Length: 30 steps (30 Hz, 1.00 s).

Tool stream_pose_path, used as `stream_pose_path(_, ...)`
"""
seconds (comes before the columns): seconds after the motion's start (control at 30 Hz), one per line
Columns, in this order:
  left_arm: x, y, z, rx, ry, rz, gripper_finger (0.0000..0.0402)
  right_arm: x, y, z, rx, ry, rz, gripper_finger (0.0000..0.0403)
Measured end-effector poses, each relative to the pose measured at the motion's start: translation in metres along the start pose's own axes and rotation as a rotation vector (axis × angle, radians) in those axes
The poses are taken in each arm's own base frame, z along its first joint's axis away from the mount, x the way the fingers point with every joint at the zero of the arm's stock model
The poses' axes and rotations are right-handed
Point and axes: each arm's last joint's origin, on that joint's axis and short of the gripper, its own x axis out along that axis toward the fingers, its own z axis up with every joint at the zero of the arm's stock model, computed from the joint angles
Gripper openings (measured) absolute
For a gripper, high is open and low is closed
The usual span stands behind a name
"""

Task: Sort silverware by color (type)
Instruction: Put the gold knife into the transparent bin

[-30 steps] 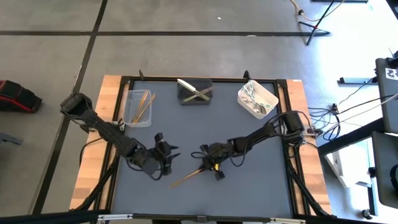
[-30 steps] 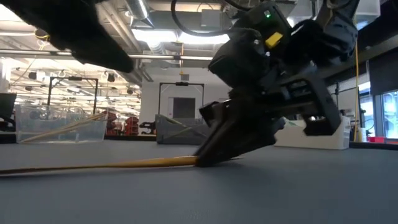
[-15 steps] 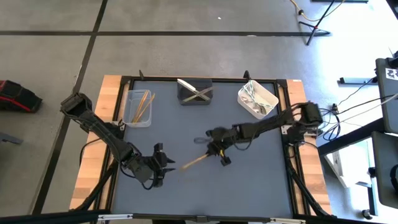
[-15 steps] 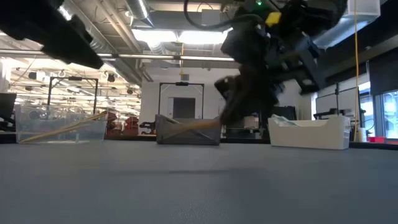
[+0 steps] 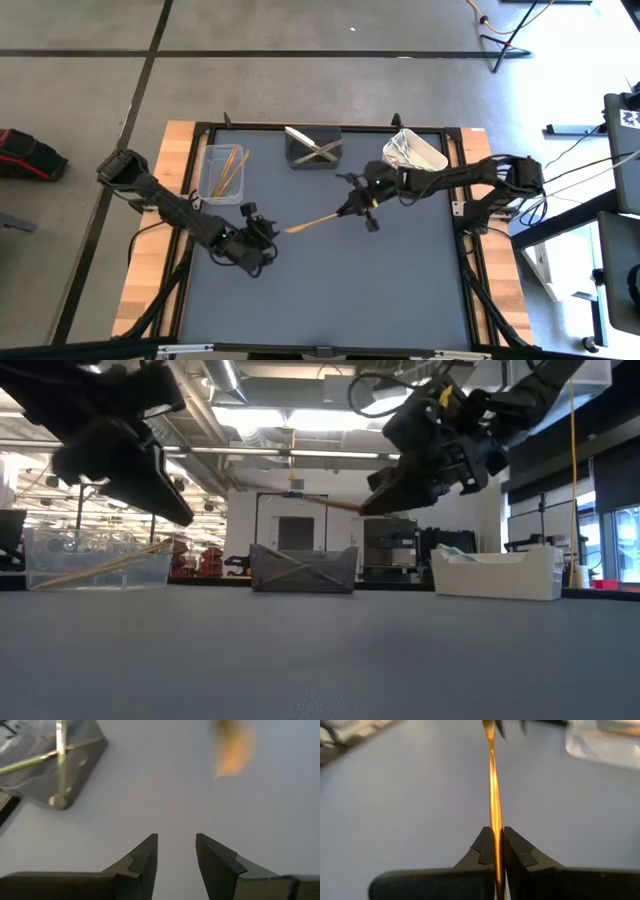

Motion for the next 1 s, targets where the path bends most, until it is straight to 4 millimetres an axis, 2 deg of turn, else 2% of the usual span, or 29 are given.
stream_pose_path(0.13, 0.008, 0.001, -0.003, 0.017, -0.064, 0.012, 0.0128, -0.003, -0.006, 0.007, -0.050, -0.162, 0.005, 0.0006)
stream_pose_path(0.33, 0.020, 0.006, -0.003, 0.014, -0.292, 0.031, 0.0128, -0.002, -0.011, 0.021, -0.094, -0.360, -0.014, 0.0004)
stream_pose_path(0.57, 0.010, 0.013, 0.017, -0.001, -0.608, -0.007, 0.0128, 0.002, -0.010, 0.033, -0.142, -0.562, 0.049, 0.0004)
stream_pose_path(0.77, -0.001, 0.014, 0.036, 0.056, -0.773, -0.069, 0.0128, 0.010, -0.004, 0.040, -0.158, -0.590, 0.072, 0.0007)
stream_pose_path(1.0, 0.000, 0.017, 0.052, 0.062, -0.841, -0.165, 0.0128, 0.018, 0.008, 0.046, -0.202, -0.574, 0.086, 0.0005)
